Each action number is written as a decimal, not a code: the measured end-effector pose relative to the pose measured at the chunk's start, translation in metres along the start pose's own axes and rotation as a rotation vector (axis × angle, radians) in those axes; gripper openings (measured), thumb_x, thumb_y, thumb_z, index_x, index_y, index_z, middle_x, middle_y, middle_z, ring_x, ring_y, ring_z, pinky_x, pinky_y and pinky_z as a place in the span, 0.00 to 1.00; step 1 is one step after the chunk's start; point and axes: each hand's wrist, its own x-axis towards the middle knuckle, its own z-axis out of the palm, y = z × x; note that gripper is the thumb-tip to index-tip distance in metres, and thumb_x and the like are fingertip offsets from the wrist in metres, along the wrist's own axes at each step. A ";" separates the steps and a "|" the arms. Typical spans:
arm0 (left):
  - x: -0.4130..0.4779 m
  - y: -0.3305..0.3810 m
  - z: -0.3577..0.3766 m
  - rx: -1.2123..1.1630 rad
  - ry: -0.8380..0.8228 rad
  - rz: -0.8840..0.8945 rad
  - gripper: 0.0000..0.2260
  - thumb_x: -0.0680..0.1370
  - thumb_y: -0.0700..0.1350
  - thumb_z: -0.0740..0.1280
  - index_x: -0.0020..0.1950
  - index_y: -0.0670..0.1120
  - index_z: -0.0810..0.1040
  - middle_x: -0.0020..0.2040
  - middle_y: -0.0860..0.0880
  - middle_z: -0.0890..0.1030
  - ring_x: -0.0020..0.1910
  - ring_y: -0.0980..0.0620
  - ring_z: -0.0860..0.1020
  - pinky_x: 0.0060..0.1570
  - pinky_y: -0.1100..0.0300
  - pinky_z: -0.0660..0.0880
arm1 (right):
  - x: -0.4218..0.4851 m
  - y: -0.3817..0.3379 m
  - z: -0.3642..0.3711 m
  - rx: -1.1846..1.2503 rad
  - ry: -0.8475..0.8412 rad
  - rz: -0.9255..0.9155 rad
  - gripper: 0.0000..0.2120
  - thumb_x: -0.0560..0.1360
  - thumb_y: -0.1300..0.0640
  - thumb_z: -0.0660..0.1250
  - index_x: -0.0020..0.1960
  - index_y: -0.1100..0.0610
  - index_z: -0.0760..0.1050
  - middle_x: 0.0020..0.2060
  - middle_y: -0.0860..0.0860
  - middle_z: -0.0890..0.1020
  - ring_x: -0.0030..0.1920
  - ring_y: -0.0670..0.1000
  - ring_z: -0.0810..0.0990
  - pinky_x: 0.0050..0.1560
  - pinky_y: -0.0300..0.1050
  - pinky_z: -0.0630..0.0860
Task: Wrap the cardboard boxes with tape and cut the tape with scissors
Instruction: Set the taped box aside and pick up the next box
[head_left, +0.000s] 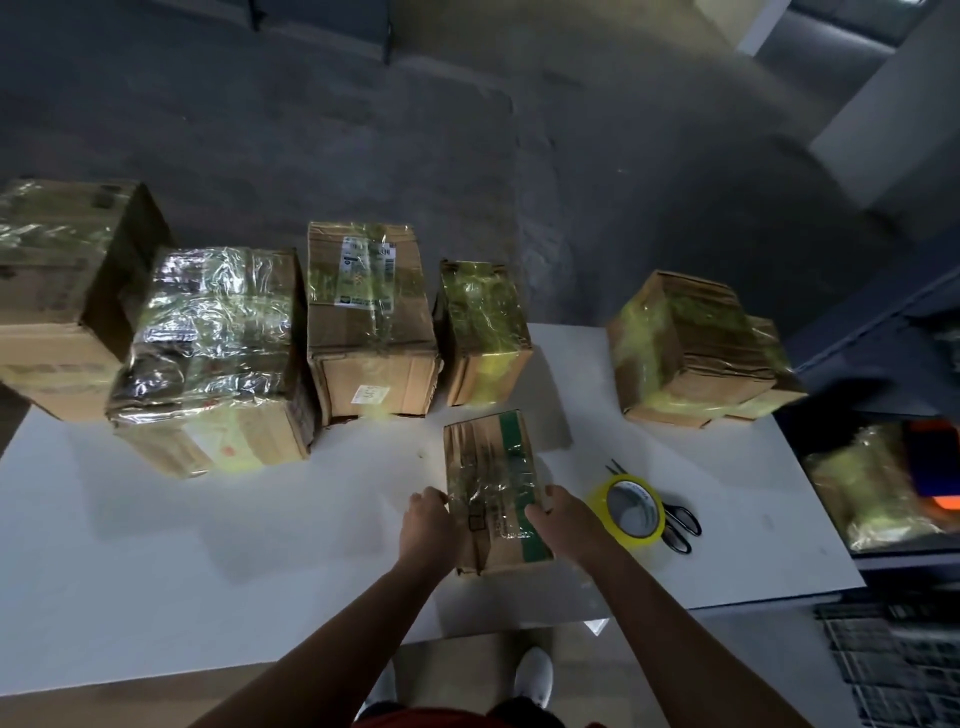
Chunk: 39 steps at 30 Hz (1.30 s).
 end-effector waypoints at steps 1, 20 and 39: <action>0.000 0.001 0.001 0.012 -0.004 0.017 0.09 0.78 0.42 0.65 0.56 0.39 0.75 0.52 0.42 0.78 0.46 0.46 0.78 0.44 0.52 0.80 | 0.001 0.000 -0.001 -0.007 0.020 -0.001 0.25 0.79 0.49 0.59 0.71 0.61 0.64 0.63 0.61 0.75 0.62 0.59 0.74 0.57 0.47 0.70; -0.015 0.043 0.025 -0.475 -0.371 -0.101 0.19 0.81 0.52 0.62 0.69 0.44 0.71 0.60 0.45 0.78 0.58 0.46 0.78 0.52 0.55 0.79 | 0.004 0.003 -0.018 0.029 0.087 -0.274 0.28 0.71 0.39 0.67 0.62 0.55 0.68 0.52 0.52 0.80 0.45 0.50 0.75 0.39 0.42 0.69; -0.016 0.050 0.026 -0.397 0.039 -0.125 0.09 0.81 0.41 0.56 0.54 0.43 0.74 0.47 0.44 0.80 0.44 0.50 0.80 0.34 0.60 0.77 | 0.008 0.007 -0.020 0.277 -0.035 -0.364 0.08 0.80 0.52 0.60 0.44 0.53 0.74 0.39 0.52 0.80 0.39 0.55 0.81 0.38 0.46 0.78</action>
